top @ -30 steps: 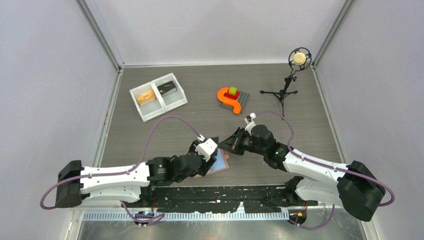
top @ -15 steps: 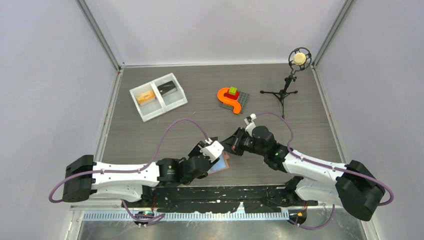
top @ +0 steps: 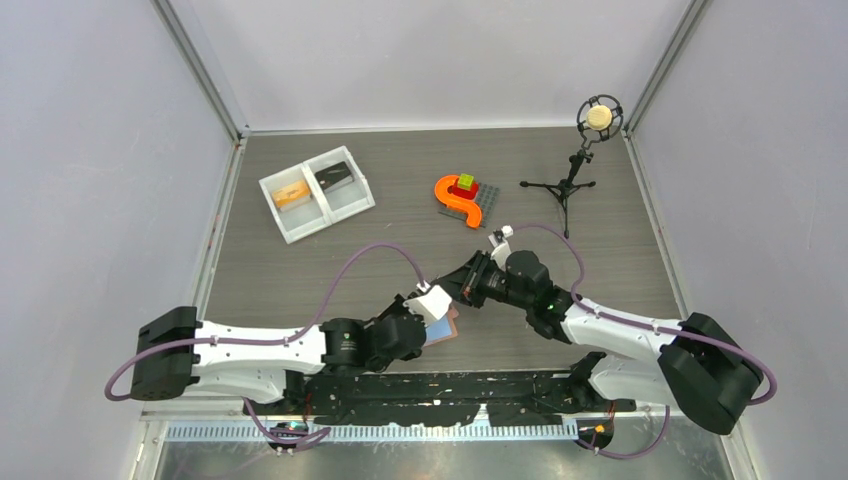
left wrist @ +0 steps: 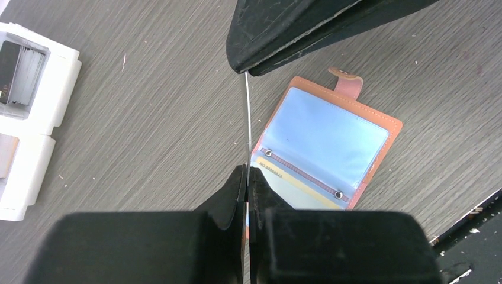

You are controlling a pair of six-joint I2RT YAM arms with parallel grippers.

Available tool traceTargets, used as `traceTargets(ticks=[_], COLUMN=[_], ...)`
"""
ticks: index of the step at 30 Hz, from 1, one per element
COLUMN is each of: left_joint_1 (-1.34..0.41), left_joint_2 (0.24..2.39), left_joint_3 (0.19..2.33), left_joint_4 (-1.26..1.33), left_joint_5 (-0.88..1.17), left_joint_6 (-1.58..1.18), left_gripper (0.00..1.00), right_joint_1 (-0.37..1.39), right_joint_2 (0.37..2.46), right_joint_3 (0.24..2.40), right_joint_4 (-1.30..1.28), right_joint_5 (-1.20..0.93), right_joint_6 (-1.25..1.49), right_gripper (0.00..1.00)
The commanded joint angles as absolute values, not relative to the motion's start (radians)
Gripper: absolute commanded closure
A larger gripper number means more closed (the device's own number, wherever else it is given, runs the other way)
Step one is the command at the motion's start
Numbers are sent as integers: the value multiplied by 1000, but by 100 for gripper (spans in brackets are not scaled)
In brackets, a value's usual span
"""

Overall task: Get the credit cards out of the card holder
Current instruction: Place the credit card in the storage box.

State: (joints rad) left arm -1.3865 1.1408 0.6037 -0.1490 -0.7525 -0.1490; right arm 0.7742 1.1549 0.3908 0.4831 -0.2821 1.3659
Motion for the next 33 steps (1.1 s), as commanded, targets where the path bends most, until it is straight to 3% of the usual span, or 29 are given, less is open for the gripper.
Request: traceTargets(ticks=[1, 9, 22, 33], left_joint_1=[-1387, -1293, -1039, -1003], left_joint_2=[1109, 984, 759, 753], left_joint_3=[639, 606, 536, 612], left_joint_4=[-99, -139, -161, -322], left_joint_5=[-797, -576, -62, 258], left_joint_6=[-181, -268, -377, -365], left_gripper=[100, 100, 100, 100], right_joint_1=[765, 737, 726, 723], right_joint_2=[1151, 997, 705, 826], right_joint_3=[391, 397, 446, 715], right_joint_4=[524, 413, 234, -58], right_joint_5=[-338, -324, -309, -578], right_joint_6=[1301, 960, 524, 179], right_gripper=[76, 58, 53, 52])
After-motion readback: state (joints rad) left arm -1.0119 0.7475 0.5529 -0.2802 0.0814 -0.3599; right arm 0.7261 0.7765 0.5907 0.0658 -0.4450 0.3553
